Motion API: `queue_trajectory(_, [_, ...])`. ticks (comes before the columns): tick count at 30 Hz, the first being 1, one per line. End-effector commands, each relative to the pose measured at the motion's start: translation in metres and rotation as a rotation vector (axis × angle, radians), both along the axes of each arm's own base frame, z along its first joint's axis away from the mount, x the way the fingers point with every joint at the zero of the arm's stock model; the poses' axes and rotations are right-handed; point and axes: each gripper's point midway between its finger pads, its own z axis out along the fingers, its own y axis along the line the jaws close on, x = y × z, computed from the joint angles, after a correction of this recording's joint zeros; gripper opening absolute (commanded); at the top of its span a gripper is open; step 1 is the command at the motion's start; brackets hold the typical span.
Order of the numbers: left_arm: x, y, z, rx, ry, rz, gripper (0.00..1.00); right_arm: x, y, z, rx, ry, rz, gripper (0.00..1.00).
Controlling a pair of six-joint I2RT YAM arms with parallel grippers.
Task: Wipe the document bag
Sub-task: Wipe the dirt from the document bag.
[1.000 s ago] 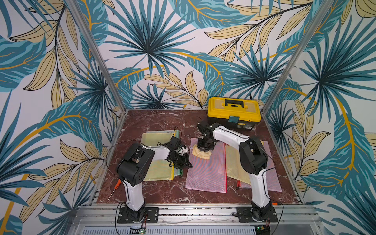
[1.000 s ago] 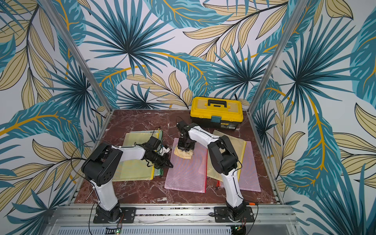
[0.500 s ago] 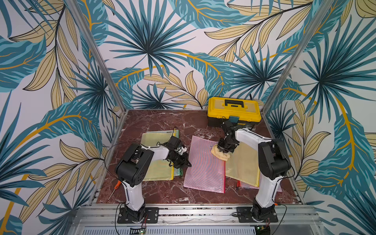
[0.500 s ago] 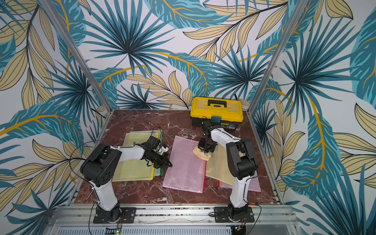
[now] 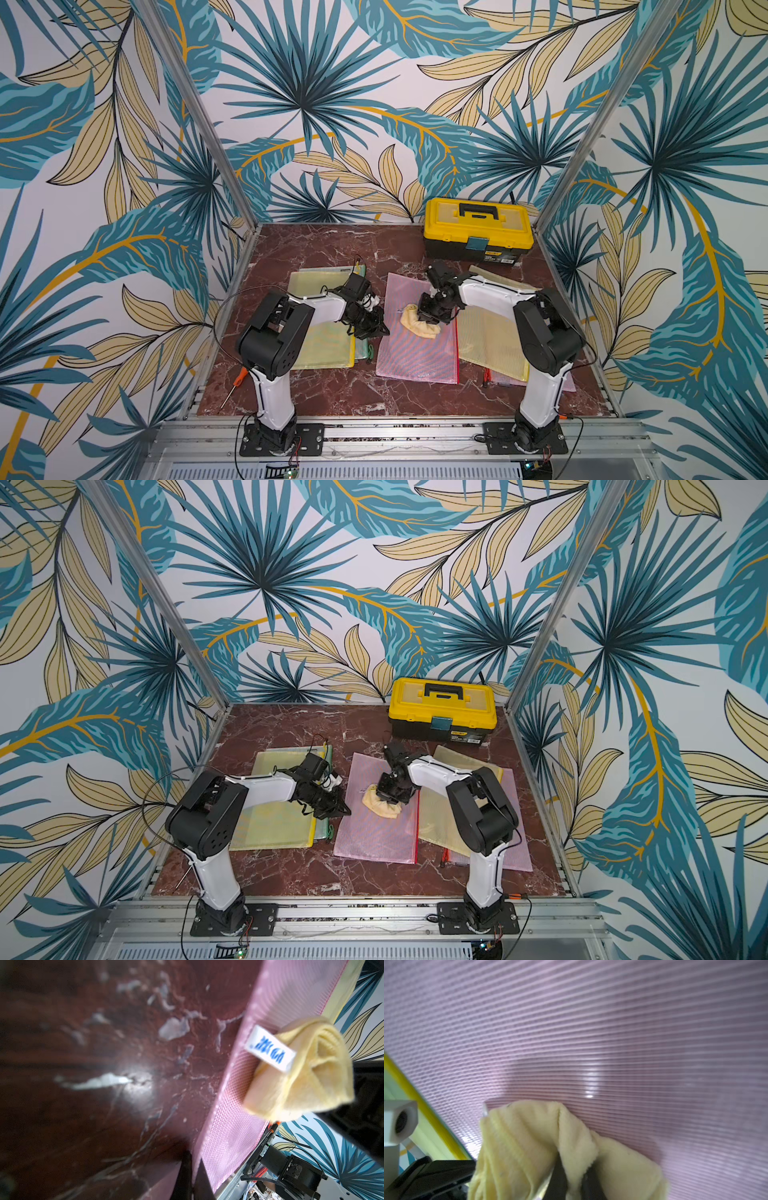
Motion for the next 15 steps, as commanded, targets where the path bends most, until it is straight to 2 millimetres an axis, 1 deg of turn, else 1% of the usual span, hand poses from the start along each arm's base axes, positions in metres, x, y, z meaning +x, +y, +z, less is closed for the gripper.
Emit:
queue_trajectory(1, [0.007,0.010,-0.017,0.067,0.009,0.034,0.00,-0.026,-0.067,-0.004,-0.141,0.069,-0.067,0.00])
queue_trajectory(2, [0.007,0.010,-0.017,0.068,0.011,0.037,0.00,-0.028,-0.073,-0.002,-0.159,0.068,-0.068,0.00])
queue_trajectory(3, [0.007,0.010,-0.017,0.068,0.012,0.037,0.00,-0.028,-0.073,0.001,-0.165,0.065,-0.067,0.00])
queue_trajectory(4, [0.007,0.010,-0.017,0.070,0.011,0.039,0.00,-0.028,-0.068,0.002,-0.146,0.063,-0.069,0.00])
queue_trajectory(5, [0.007,0.011,-0.017,0.074,0.009,0.042,0.00,-0.027,-0.058,0.003,-0.121,0.058,-0.070,0.00])
queue_trajectory(7, [0.009,0.011,-0.016,0.077,0.005,0.047,0.00,-0.023,-0.030,0.005,-0.105,0.030,-0.034,0.00])
queue_trajectory(11, [0.017,0.009,-0.008,0.071,-0.017,0.063,0.00,-0.023,0.055,0.004,-0.060,0.018,0.101,0.00])
queue_trajectory(12, [0.020,0.009,-0.005,0.074,-0.027,0.071,0.00,-0.024,0.073,0.003,-0.040,0.016,0.121,0.00])
queue_trajectory(14, [0.026,0.009,0.000,0.073,-0.044,0.082,0.00,-0.025,0.093,-0.001,0.009,0.028,0.124,0.00])
queue_trajectory(15, [0.029,0.008,0.003,0.070,-0.052,0.087,0.00,-0.028,0.096,-0.004,0.029,0.036,0.115,0.00])
